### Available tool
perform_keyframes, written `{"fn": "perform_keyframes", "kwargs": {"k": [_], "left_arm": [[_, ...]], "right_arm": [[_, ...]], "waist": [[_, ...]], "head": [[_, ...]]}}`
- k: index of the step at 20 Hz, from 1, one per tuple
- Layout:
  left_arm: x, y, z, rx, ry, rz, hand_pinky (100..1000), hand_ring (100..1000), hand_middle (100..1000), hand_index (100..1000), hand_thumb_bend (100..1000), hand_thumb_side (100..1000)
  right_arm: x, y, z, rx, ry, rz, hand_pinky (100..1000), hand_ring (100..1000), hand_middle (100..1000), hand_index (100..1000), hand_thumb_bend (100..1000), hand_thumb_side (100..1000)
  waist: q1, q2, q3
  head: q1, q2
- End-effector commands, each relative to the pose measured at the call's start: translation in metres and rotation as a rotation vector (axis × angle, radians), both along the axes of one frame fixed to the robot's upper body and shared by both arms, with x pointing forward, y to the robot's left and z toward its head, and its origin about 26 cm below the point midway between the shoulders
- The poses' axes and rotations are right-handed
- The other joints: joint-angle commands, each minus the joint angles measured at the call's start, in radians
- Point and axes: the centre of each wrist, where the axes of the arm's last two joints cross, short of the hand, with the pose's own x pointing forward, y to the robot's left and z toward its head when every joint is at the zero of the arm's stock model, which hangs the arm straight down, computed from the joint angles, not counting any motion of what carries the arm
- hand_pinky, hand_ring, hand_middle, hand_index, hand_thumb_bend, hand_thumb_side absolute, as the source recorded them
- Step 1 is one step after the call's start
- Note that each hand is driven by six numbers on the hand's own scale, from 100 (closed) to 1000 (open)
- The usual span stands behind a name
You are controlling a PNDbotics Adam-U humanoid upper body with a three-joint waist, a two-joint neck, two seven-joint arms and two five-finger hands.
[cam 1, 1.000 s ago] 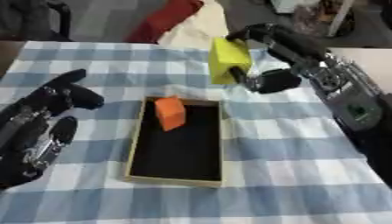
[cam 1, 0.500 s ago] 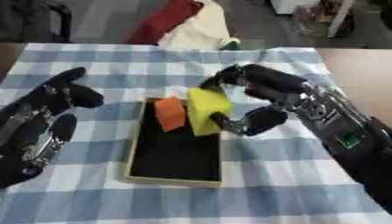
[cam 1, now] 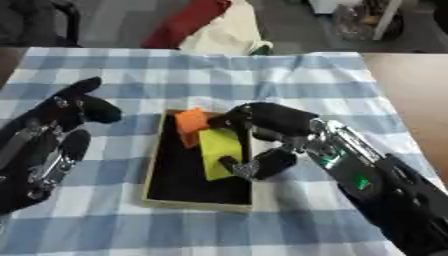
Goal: Pick up objects on the table and place them in the box.
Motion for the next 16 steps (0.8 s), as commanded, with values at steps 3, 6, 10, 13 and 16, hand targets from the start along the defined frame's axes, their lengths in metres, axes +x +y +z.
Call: {"fn": "perform_keyframes", "kwargs": {"k": [3,6,10,13,16], "left_arm": [[-0.002,0.001,0.003,0.005,-0.008,-0.002,800,762,715,1000,100,719],[-0.002,0.002,0.001,0.008,-0.001,0.003,800,762,715,1000,100,723],[-0.002,0.003,-0.002,0.007,0.009,0.008,800,761,713,1000,100,727],[-0.002,0.005,-0.004,0.001,0.019,0.014,799,761,712,1000,100,731],[-0.002,0.006,-0.006,-0.013,0.025,0.021,799,762,713,1000,100,730]], "right_arm": [[-0.013,-0.006,0.022,-0.024,-0.206,-0.057,903,920,990,1000,338,753],[-0.022,-0.012,0.030,-0.005,-0.278,-0.089,912,935,1000,1000,382,780],[-0.037,-0.030,0.039,0.115,-0.309,-0.131,904,903,931,980,221,697],[-0.056,-0.049,0.050,0.346,-0.285,-0.143,881,853,832,950,138,659],[-0.077,-0.065,0.060,0.596,-0.264,-0.140,871,821,777,929,100,638]], "waist": [[0.000,-0.028,-0.008],[-0.003,-0.030,-0.014],[-0.005,-0.030,-0.019],[-0.006,-0.030,-0.026],[-0.008,-0.029,-0.034]], "head": [[0.003,0.004],[0.006,0.004],[0.016,0.005],[0.025,0.005],[0.033,0.008]]}}
